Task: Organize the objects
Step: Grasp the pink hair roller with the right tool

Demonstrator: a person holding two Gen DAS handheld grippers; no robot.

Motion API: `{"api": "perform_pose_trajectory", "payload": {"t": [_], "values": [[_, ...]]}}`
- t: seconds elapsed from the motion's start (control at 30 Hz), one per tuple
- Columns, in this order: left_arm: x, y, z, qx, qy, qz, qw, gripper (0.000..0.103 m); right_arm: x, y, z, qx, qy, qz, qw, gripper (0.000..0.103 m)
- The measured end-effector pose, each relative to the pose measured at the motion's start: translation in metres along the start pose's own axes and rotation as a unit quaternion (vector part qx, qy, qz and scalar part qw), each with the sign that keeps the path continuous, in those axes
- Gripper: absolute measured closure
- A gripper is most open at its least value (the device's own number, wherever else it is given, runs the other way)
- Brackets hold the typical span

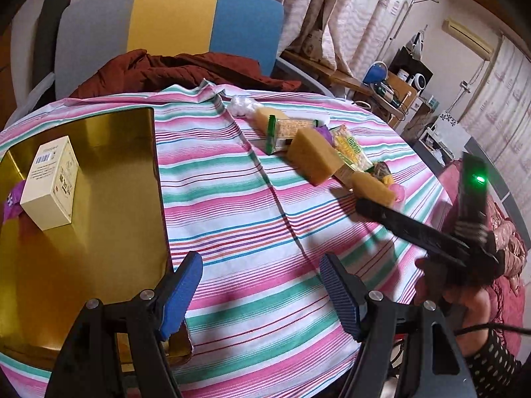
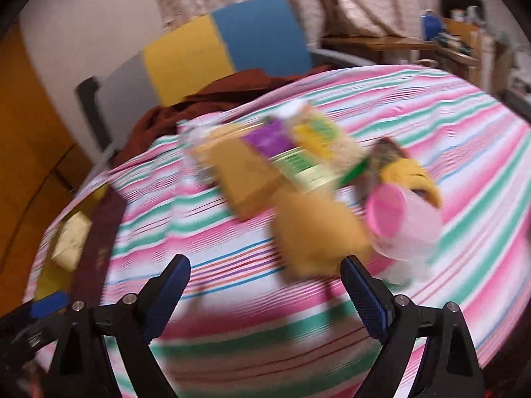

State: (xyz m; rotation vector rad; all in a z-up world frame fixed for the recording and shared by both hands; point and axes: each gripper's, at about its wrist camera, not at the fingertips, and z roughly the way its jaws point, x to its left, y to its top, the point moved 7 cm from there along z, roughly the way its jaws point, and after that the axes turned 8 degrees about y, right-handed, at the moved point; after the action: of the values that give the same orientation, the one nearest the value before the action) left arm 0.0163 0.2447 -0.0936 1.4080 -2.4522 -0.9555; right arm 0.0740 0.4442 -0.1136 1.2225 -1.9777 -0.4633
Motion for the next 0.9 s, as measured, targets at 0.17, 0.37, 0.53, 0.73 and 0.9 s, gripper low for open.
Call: {"api": "perform_pose_trajectory", "payload": {"t": [0.17, 0.37, 0.53, 0.73, 0.9], "values": [[-0.002, -0.001, 0.003, 0.003, 0.000, 0.004, 1.0000, 0.029, 0.014, -0.007, -0.037, -0.041, 0.030, -0.011, 0.999, 0.011], [-0.014, -0.004, 0.013, 0.017, -0.016, 0.006, 0.9997, 0.029, -0.044, 0.009, -0.081, -0.125, -0.085, 0.040, 0.988, 0.003], [-0.026, -0.007, 0.016, 0.024, -0.019, 0.020, 0.9993, 0.029, -0.087, 0.015, -0.060, -0.091, -0.090, 0.086, 0.988, 0.004], [-0.029, -0.006, 0.020, 0.030, -0.024, 0.024, 0.9990, 0.028, -0.104, 0.014, -0.030, -0.061, -0.070, 0.108, 0.990, 0.031], [-0.032, 0.000, 0.028, 0.031, -0.024, 0.029, 0.9988, 0.028, -0.082, 0.009, -0.027, -0.065, -0.060, 0.076, 0.993, 0.032]]}}
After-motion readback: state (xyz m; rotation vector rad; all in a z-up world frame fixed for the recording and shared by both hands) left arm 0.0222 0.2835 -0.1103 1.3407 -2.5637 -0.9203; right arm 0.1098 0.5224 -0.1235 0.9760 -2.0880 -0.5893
